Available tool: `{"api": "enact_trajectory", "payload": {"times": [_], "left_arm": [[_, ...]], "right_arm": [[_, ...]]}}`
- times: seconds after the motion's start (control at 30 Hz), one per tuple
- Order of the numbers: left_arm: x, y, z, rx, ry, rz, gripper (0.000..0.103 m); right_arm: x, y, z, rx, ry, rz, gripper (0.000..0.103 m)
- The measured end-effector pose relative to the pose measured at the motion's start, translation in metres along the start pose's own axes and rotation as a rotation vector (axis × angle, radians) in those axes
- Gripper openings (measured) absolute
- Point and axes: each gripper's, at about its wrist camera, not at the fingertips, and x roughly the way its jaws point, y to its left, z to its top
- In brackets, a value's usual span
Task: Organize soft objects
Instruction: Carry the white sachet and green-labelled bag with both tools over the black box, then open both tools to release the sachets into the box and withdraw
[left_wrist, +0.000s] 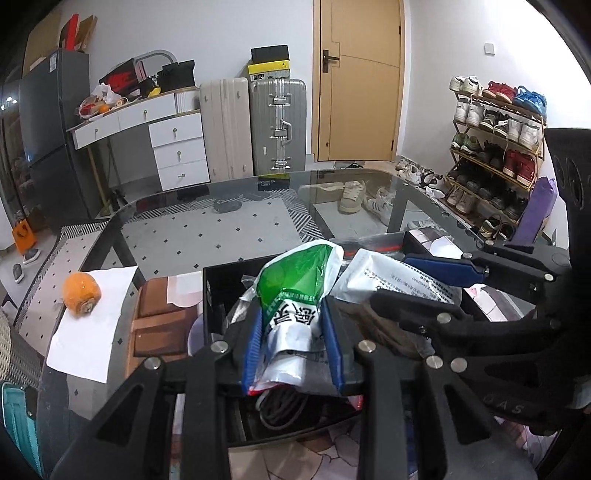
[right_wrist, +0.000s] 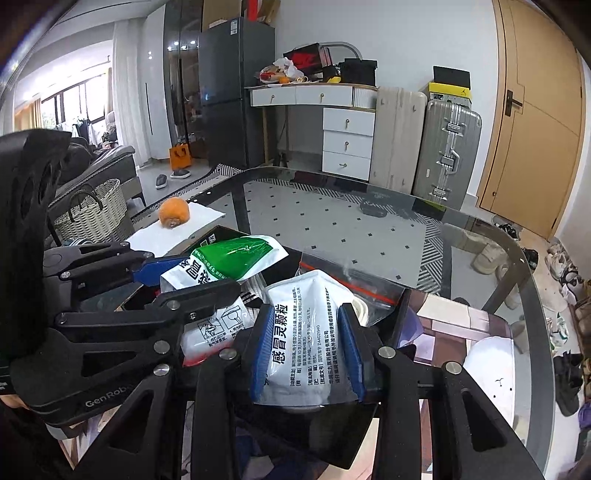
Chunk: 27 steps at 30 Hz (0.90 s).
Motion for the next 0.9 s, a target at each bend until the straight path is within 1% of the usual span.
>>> {"api": "enact_trajectory", "payload": {"times": [0.13, 0.23, 0.27, 0.37, 0.43, 0.47, 0.5, 0.53, 0.57, 0.67, 0.7, 0.77, 0.8, 0.83, 0.87, 0.9], "left_arm": [[0.004, 0.001, 0.000, -0.008, 0.004, -0.004, 0.030], [0.004, 0.001, -0.001, -0.012, 0.007, -0.011, 0.031], [0.004, 0.000, -0.001, -0.009, 0.006, -0.008, 0.031], [0.003, -0.001, -0.002, -0.017, 0.010, -0.013, 0.041], [0.003, 0.001, -0.002, -0.025, 0.012, -0.022, 0.054], [0.002, 0.002, -0.002, -0.034, 0.016, -0.023, 0.055], [0.001, 0.002, -0.002, -0.041, 0.022, -0.027, 0.057], [0.000, 0.003, -0.002, -0.043, 0.023, -0.029, 0.057], [-0.002, 0.003, -0.001, -0.043, 0.019, -0.027, 0.058], [-0.005, 0.003, -0.001, -0.049, 0.013, -0.026, 0.074], [-0.006, 0.003, -0.002, -0.056, 0.011, -0.024, 0.081], [-0.009, 0.006, -0.001, -0.075, 0.003, -0.036, 0.087], [-0.011, 0.006, -0.001, -0.086, -0.004, -0.048, 0.092], [-0.012, 0.007, 0.001, -0.091, -0.010, -0.047, 0.098], [-0.014, 0.006, 0.001, -0.094, -0.018, -0.034, 0.101], [-0.016, 0.006, 0.002, -0.093, -0.025, -0.019, 0.103]], "right_arm": [[0.004, -0.001, -0.001, 0.008, 0.008, 0.000, 0.035], [0.004, 0.002, -0.002, -0.014, 0.007, -0.011, 0.035], [0.003, 0.003, -0.001, -0.018, 0.005, -0.012, 0.037], [-0.002, 0.002, -0.002, -0.027, -0.007, -0.045, 0.047], [-0.008, 0.000, -0.004, -0.031, -0.010, -0.058, 0.052], [-0.012, -0.001, -0.005, -0.029, -0.015, -0.059, 0.058], [-0.016, -0.003, -0.006, -0.024, -0.021, -0.061, 0.071], [-0.020, -0.005, -0.007, -0.016, -0.030, -0.058, 0.079], [-0.025, -0.007, -0.008, -0.010, -0.049, -0.053, 0.084], [-0.035, -0.011, -0.009, -0.008, -0.064, -0.058, 0.085], [-0.037, -0.013, -0.010, -0.005, -0.066, -0.059, 0.087], [-0.038, -0.016, -0.013, 0.007, -0.061, -0.062, 0.090], [-0.039, -0.018, -0.015, 0.019, -0.057, -0.057, 0.091], [-0.040, -0.019, -0.015, 0.025, -0.060, -0.048, 0.091], [-0.043, -0.021, -0.017, 0.034, -0.072, -0.032, 0.092], [-0.046, -0.022, -0.018, 0.041, -0.083, -0.020, 0.096]]}}
